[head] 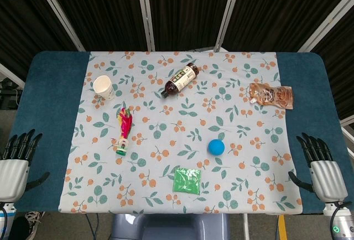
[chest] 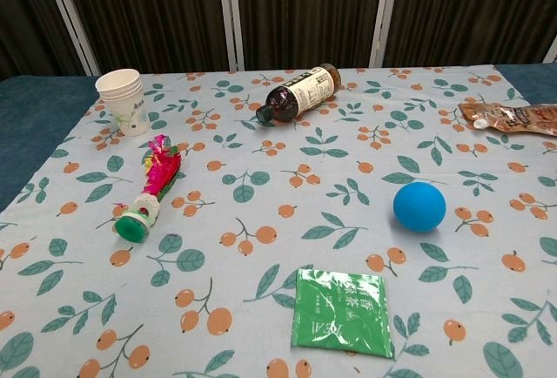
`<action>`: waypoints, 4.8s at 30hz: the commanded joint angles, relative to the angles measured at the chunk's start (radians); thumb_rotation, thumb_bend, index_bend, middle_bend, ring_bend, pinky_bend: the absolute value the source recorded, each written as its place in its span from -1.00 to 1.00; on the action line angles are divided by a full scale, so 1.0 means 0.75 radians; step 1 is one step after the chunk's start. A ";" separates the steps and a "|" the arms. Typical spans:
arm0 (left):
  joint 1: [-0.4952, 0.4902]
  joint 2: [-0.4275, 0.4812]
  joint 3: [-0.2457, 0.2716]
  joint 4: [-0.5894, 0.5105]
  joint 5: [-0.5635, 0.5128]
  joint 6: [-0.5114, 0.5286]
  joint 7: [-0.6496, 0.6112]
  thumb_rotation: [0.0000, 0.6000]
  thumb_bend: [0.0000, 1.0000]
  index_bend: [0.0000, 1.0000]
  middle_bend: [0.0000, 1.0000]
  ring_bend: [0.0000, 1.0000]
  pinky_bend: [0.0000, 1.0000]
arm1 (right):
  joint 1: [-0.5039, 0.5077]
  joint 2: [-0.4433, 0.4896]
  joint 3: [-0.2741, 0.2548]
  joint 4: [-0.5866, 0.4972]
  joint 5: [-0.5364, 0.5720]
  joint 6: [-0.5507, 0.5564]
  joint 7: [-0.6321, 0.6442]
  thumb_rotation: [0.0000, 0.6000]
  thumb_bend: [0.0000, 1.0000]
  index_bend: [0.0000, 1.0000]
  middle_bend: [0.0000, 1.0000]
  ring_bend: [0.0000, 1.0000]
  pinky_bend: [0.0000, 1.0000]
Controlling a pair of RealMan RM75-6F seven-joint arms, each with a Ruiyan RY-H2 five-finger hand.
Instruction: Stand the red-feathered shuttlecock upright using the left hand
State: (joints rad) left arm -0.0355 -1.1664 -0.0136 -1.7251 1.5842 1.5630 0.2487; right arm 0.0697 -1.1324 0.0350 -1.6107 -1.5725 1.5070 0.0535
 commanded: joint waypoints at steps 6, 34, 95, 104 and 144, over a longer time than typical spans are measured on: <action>0.002 -0.001 0.004 -0.002 0.008 0.004 0.008 1.00 -0.64 -0.98 -1.00 -1.00 -1.00 | -0.002 0.004 -0.001 -0.002 -0.002 0.004 0.006 1.00 -0.69 -0.95 -1.00 -1.00 -1.00; -0.131 0.002 -0.074 0.041 -0.028 -0.148 -0.005 1.00 -0.64 -0.68 -1.00 -1.00 -1.00 | -0.007 0.008 -0.005 -0.008 -0.006 0.006 -0.003 1.00 -0.69 -0.95 -1.00 -1.00 -1.00; -1.085 -0.784 -0.077 1.419 -0.038 -0.934 -0.367 1.00 -0.55 0.01 -0.95 -1.00 -0.97 | 0.002 0.008 0.002 0.028 0.001 0.001 0.040 1.00 -0.69 -0.95 -1.00 -1.00 -1.00; -1.101 -0.834 -0.072 1.490 -0.060 -0.952 -0.391 1.00 -0.50 0.02 -0.94 -1.00 -0.97 | 0.004 0.006 0.003 0.024 0.008 -0.006 0.039 1.00 -0.69 -0.95 -1.00 -1.00 -1.00; -1.123 -0.793 -0.049 1.407 -0.062 -0.862 -0.406 1.00 0.07 0.19 -0.85 -1.00 -0.95 | 0.003 0.005 0.005 0.016 0.016 -0.010 0.033 1.00 -0.69 -0.95 -1.00 -1.00 -1.00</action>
State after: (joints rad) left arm -0.8763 -1.7752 -0.0498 -0.6508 1.5320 0.9020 -0.0613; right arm 0.0721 -1.1284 0.0386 -1.5987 -1.5605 1.4995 0.0780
